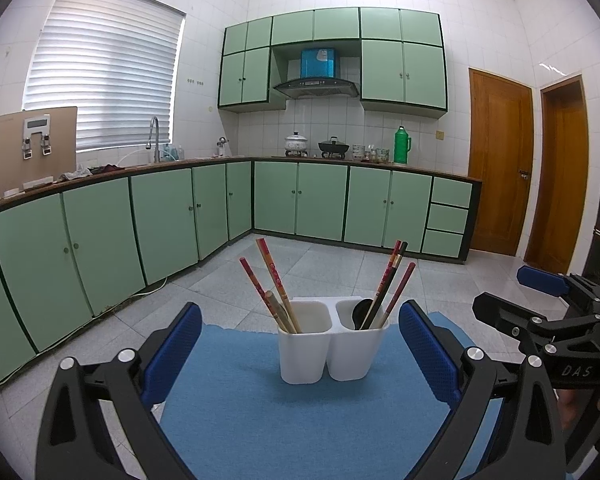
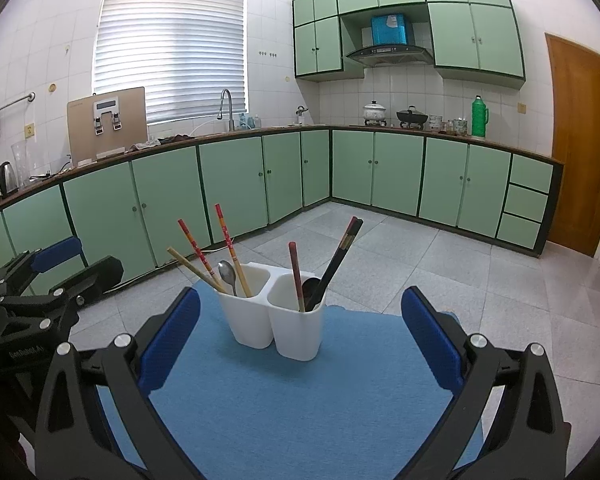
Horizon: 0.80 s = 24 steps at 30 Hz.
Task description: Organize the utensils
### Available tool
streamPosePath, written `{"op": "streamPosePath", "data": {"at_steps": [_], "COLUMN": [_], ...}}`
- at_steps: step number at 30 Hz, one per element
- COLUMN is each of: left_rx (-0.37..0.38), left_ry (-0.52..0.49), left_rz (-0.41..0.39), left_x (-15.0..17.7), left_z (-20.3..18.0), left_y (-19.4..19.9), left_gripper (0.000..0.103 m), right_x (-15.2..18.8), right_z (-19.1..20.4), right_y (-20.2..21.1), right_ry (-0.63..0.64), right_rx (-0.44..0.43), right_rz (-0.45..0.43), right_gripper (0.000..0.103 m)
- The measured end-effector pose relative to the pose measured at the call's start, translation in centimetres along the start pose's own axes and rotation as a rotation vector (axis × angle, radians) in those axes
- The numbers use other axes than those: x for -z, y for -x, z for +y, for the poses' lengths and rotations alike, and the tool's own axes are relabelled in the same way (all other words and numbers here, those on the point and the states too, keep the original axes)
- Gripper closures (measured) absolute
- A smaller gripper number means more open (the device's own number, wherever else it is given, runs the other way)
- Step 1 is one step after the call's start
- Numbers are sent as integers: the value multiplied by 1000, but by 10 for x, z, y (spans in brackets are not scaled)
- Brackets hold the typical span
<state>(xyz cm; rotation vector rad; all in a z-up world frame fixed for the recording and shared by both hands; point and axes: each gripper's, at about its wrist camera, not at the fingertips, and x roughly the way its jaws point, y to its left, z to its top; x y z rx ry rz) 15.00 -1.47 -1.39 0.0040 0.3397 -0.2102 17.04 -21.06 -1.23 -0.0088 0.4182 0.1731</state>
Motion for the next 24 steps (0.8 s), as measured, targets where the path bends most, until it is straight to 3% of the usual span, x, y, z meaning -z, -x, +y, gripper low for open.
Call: {"op": "streamPosePath", "data": {"at_steps": [24], "left_rx": [1], "left_ry": [1], "left_rz": [1], "left_x": [0], "left_z": [1], "left_y": [1], "left_gripper": [6], "right_x": [1], "right_z": [-2], "right_y": [1], "right_ry": [-1], "right_rx": [3], "right_rz": [5], "right_gripper": [5]}}
